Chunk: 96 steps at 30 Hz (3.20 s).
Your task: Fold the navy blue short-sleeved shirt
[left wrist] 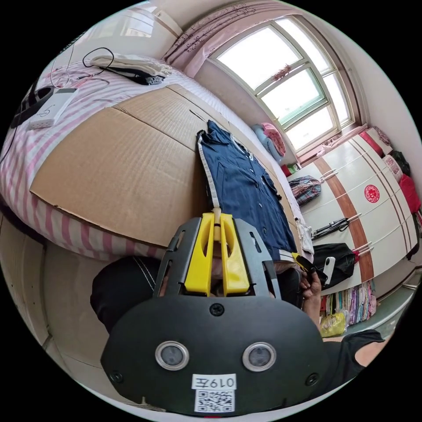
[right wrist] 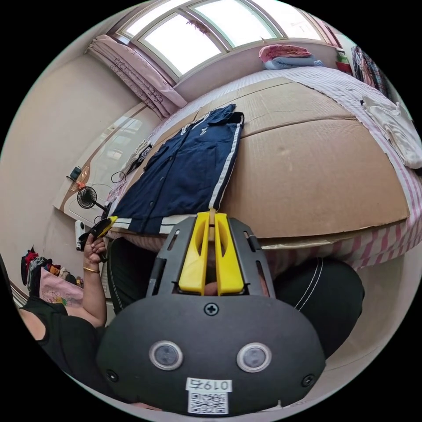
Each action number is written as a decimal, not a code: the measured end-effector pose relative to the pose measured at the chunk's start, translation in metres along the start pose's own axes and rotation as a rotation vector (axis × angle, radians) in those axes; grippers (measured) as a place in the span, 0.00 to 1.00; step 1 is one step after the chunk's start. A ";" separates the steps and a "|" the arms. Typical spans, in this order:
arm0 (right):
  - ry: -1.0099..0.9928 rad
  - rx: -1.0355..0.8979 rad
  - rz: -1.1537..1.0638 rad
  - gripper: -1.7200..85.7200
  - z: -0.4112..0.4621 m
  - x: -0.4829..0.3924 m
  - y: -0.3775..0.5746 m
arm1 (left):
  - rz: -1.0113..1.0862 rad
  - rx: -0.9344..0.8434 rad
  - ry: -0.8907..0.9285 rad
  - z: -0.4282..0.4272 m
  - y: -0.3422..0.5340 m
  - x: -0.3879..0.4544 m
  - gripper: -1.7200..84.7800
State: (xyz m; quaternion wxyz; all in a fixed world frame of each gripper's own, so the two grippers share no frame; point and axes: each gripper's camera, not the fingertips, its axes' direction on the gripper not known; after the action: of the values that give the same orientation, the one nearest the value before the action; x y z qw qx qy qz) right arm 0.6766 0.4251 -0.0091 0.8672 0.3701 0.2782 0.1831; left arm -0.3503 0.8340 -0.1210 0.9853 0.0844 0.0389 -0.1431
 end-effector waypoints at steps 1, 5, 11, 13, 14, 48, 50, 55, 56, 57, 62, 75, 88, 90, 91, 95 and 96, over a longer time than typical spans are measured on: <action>0.012 -0.008 -0.005 0.02 0.001 -0.002 -0.003 | 0.009 -0.008 -0.013 0.001 -0.001 0.003 0.04; 0.039 -0.030 -0.007 0.03 0.006 -0.005 -0.017 | 0.055 -0.090 -0.118 0.014 -0.010 0.022 0.03; 0.163 -0.088 -0.090 0.06 0.000 -0.015 -0.045 | 0.088 -0.076 -0.318 0.001 -0.027 0.042 0.03; 0.214 -0.044 -0.137 0.04 -0.012 -0.023 -0.052 | 0.082 -0.020 -0.318 -0.008 -0.036 0.047 0.03; 0.207 0.005 -0.190 0.03 -0.021 -0.032 -0.057 | 0.088 0.028 -0.280 -0.012 -0.045 0.054 0.03; 0.101 -0.167 -0.206 0.03 0.135 0.050 -0.457 | 0.264 -0.218 -0.482 0.176 -0.276 0.166 0.04; 0.099 -0.149 -0.224 0.02 0.134 0.048 -0.468 | 0.278 -0.213 -0.510 0.182 -0.282 0.171 0.04; 0.219 -0.150 -0.323 0.02 0.143 0.027 -0.485 | 0.321 -0.203 -0.569 0.190 -0.295 0.178 0.03; 0.263 -0.169 -0.345 0.02 0.150 0.023 -0.487 | 0.327 -0.203 -0.576 0.192 -0.299 0.180 0.03; 0.279 -0.174 -0.354 0.02 0.153 0.021 -0.489 | 0.322 -0.204 -0.575 0.192 -0.304 0.179 0.03; 0.262 -0.157 -0.327 0.02 0.159 0.021 -0.506 | 0.244 -0.110 -0.480 0.171 -0.339 0.168 0.03; 0.283 -0.180 -0.302 0.02 0.171 0.010 -0.540 | 0.428 -0.236 -0.380 0.218 -0.457 0.129 0.04; 0.322 -0.173 -0.289 0.03 0.179 -0.005 -0.559 | 0.492 -0.288 -0.189 0.213 -0.498 0.101 0.09; 0.320 -0.170 -0.287 0.03 0.179 -0.005 -0.561 | 0.461 -0.280 -0.201 0.216 -0.506 0.094 0.09; 0.318 -0.167 -0.284 0.03 0.179 -0.005 -0.561 | 0.458 -0.276 -0.203 0.217 -0.507 0.093 0.09; 0.312 -0.154 -0.277 0.03 0.178 -0.006 -0.563 | 0.462 -0.268 -0.239 0.225 -0.517 0.091 0.06; 0.311 -0.152 -0.277 0.03 0.178 -0.006 -0.563 | 0.465 -0.267 -0.256 0.227 -0.519 0.090 0.05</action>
State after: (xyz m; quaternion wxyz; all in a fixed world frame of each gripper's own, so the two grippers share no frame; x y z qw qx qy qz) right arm 0.8451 -0.0454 -0.3239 0.8561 0.2292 0.4422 0.1378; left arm -0.4017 0.2783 0.0128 0.9910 -0.0582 -0.0876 0.0833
